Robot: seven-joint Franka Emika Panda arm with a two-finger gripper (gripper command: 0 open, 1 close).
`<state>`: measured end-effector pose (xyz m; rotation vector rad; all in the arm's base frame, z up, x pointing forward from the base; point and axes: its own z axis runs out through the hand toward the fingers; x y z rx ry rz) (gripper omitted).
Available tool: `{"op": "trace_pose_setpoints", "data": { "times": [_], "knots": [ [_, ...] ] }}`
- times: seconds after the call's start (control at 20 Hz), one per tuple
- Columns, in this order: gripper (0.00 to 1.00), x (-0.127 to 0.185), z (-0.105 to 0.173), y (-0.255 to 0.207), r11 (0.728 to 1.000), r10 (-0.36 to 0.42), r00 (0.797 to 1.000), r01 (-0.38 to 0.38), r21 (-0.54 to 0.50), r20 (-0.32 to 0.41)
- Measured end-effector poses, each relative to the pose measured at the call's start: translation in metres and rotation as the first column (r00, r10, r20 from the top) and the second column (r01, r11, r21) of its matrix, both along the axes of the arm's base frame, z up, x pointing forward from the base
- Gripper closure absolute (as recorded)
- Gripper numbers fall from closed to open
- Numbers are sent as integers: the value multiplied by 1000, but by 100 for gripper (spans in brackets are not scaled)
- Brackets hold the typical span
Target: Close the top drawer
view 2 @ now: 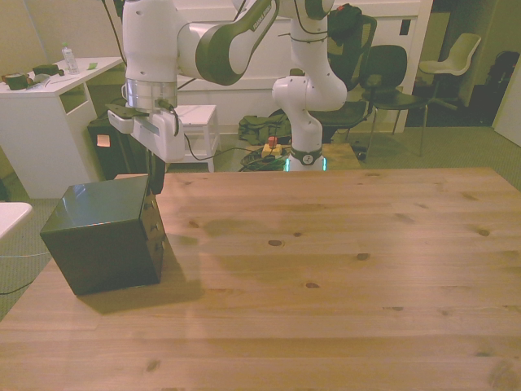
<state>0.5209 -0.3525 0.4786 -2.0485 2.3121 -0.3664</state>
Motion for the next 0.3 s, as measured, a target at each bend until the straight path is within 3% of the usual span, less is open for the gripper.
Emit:
{"op": "trace_pose_setpoints", "data": {
  "times": [0.3],
  "knots": [
    [100, 12, -3, 56, 996, 91, 996, -91, 25, -5]
  ]
}}
